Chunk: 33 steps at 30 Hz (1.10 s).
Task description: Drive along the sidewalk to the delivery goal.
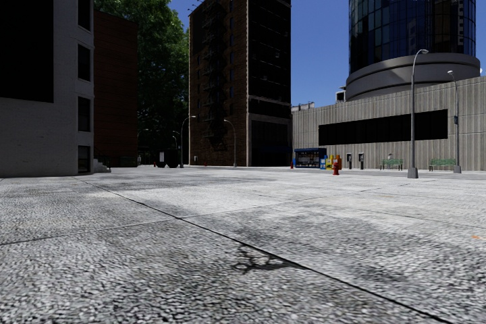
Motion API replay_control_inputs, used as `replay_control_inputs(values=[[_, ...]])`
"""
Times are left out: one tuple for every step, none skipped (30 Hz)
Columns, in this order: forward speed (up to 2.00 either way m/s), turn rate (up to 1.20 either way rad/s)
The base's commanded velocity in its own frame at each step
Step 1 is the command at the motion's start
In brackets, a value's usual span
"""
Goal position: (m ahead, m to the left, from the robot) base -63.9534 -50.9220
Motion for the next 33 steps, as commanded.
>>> replay_control_inputs(values=[[0.00, 0.00], [0.00, 0.00], [0.00, 0.00], [0.00, 0.00], [0.00, 0.00], [0.00, 0.00], [0.00, 0.00], [0.00, 0.00], [0.00, 0.00], [0.00, 0.00], [0.00, 0.00], [0.00, 0.00], [0.00, 0.00], [0.00, 0.00], [0.00, 0.00], [0.00, 0.00], [0.00, 0.00], [0.00, 0.00], [0.00, 0.00], [0.00, 0.00], [0.00, 0.00], [0.00, 0.00], [0.00, 0.00], [0.00, 0.00], [0.00, 0.00], [0.00, 0.00], [0.00, 0.00], [0.00, 0.00], [0.00, 0.00], [0.00, 0.00], [0.00, 0.16], [0.00, 0.26], [0.00, 0.29]])
